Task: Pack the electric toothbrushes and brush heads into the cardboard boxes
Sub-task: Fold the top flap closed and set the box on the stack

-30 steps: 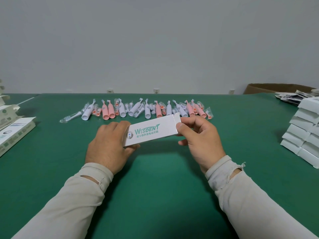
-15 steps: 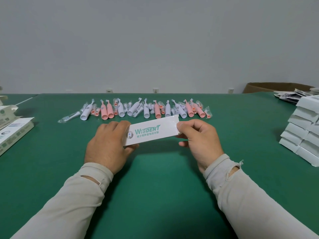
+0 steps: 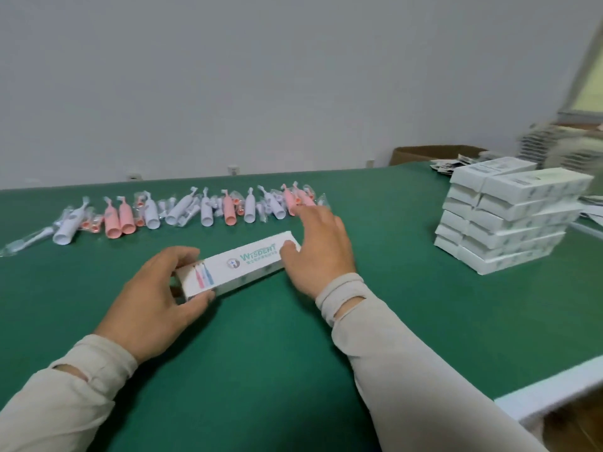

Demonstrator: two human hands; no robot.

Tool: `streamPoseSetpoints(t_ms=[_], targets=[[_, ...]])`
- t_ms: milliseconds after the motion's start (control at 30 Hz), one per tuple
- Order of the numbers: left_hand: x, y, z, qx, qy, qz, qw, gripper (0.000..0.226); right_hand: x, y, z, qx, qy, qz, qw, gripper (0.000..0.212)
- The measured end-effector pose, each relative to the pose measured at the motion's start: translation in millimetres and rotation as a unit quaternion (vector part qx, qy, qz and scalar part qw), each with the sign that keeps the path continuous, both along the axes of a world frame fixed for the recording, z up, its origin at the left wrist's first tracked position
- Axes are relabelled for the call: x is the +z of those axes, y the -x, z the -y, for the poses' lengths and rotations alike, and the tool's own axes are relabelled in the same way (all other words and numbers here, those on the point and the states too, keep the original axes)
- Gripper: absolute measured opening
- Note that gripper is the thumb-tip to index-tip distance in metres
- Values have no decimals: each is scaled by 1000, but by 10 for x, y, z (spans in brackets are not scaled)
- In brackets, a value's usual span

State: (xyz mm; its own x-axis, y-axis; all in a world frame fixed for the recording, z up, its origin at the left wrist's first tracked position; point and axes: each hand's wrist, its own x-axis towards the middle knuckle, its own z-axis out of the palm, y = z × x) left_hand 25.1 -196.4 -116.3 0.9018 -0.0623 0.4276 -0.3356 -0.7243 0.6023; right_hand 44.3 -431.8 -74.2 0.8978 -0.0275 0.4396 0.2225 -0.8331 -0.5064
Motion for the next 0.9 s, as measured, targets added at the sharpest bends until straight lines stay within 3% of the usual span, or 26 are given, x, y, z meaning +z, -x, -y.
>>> streamPoseSetpoints(t_ms=[67,133,233,333,467,633,800,900], targets=[[9,13,39,-12,88,-35,995,49,51,137,-143,136,126,50,981,54],[3,29,79,-30,177,-70,981,49,34,240,-348,210,258,37,942,42],[-6,48,78,-69,218,-95,969,56,17,269,-440,201,352,72,911,26],[6,93,100,-138,253,-142,947,62,-9,331,-312,185,397,91,894,24],[9,173,299,-210,211,-153,942,57,-92,451,38,117,408,29,905,22],[-38,163,315,-172,135,-109,970,38,-42,495,475,-7,365,-43,930,16],[-46,153,231,-139,133,-106,976,29,-85,435,810,-151,340,-110,922,46],[-51,149,236,-135,130,-112,976,28,-145,360,899,-194,292,-106,931,43]])
